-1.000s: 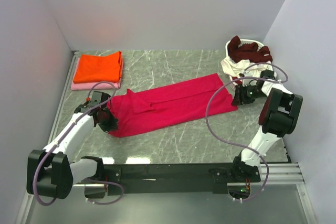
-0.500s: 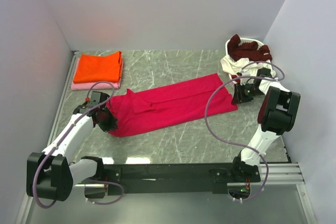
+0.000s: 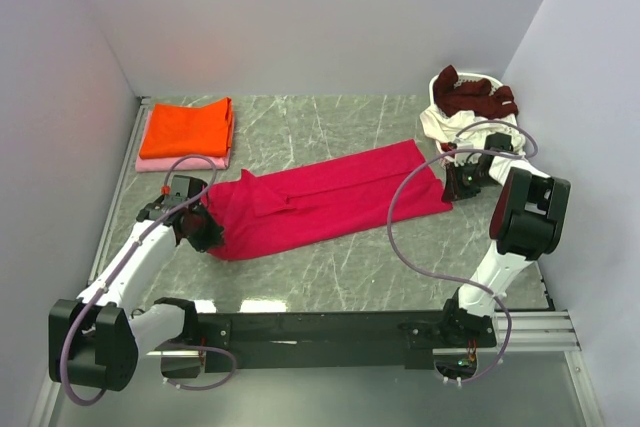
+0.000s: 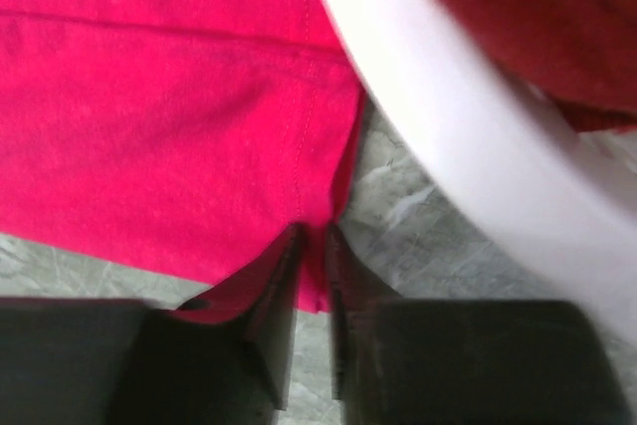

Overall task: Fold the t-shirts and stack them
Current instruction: Fold the tshirt

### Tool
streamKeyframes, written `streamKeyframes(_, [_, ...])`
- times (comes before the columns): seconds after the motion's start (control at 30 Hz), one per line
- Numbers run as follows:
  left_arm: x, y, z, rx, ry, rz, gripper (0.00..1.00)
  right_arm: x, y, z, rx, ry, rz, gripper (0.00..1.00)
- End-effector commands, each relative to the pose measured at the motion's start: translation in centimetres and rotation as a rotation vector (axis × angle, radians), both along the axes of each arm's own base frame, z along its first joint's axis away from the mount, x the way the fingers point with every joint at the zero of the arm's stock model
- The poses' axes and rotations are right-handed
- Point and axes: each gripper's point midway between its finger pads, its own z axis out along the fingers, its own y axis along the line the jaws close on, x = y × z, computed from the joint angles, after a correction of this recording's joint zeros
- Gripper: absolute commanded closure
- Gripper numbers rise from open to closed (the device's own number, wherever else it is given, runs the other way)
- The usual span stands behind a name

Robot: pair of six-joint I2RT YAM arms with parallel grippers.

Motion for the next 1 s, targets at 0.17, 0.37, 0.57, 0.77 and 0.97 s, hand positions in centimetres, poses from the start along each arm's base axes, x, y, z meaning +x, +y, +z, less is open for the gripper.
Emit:
streamKeyframes(0.17, [-0.7,0.0,0.6,-0.017,-0.009,0.01,1.0,0.9,0.0,2.1,0.007,-0.092,0.004,1.0])
streamKeyframes(0.37, [-1.5,0.4,2.5,-0.011,-0.036,0.026,1.0,0.3,-1.4,5.0,-0.026,-0.184,-0.015,1.0])
streamKeyframes(0.57, [-2.8,0.7,3.1,-0.001,-0.029,0.018,1.0,-1.3,-2.0,4.9,-0.017,-0.18,0.007,1.0])
streamKeyframes(0.77, [-4.7,0.4,2.3,-0.022,0.012,-0.005,1.0,-3.2,-3.4,3.5,-0.034,-0.147,0.005,1.0])
streamKeyframes(0.97, [-5.4,0.0,2.8,-0.035,0.029,-0.033,1.0,-4.7,-4.9,1.8,-0.059,-0.117,-0.001,1.0])
